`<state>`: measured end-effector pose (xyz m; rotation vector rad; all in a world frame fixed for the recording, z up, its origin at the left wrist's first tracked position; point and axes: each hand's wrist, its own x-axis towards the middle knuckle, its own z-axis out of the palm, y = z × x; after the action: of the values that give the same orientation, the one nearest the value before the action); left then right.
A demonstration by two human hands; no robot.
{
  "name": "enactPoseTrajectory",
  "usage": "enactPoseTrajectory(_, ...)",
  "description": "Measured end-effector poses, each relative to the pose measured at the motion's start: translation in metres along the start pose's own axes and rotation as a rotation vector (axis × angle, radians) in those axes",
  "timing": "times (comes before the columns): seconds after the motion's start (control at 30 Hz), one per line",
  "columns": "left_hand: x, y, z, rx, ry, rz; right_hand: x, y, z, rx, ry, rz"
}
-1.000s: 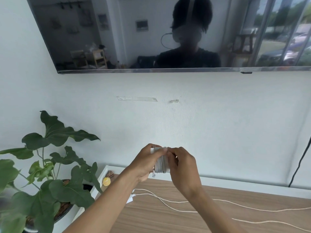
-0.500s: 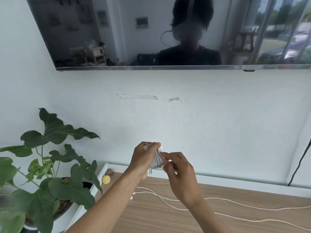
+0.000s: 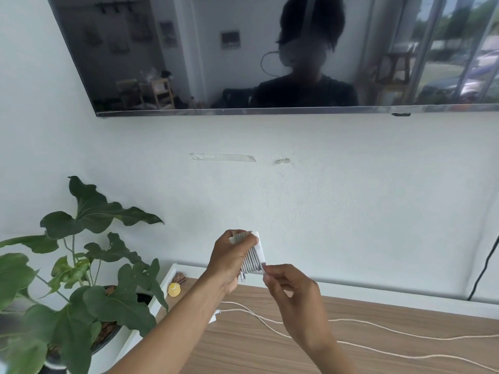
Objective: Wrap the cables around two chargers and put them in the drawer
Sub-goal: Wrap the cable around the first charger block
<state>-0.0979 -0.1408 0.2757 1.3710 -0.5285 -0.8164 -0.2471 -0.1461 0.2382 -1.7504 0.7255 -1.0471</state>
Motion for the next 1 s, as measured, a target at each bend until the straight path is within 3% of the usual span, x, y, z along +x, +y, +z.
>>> enactPoseTrajectory(0.23,-0.009,-0.007,0.014,-0.252,0.037,-0.141,0.006,0.010,0.004,-0.187,0.208,-0.247)
enactPoseTrajectory(0.37,-0.010,-0.007,0.022,-0.311,0.031,-0.192,0.010,0.017,0.007,-0.121,0.310,-0.308)
enactPoseTrajectory(0.57,-0.006,-0.001,0.023,-0.327,0.032,-0.193,0.016,0.008,0.010,0.061,0.322,-0.129)
enactPoseTrajectory(0.7,-0.009,0.002,0.025,-0.356,0.010,-0.241,0.021,0.005,0.009,0.143,0.316,-0.118)
enactPoseTrajectory(0.83,-0.008,-0.001,0.028,-0.337,0.027,-0.231,0.022,0.007,0.010,0.141,0.322,-0.096)
enactPoseTrajectory(1.0,-0.006,-0.003,0.028,-0.279,0.070,-0.075,0.017,0.011,0.005,0.029,0.279,-0.121)
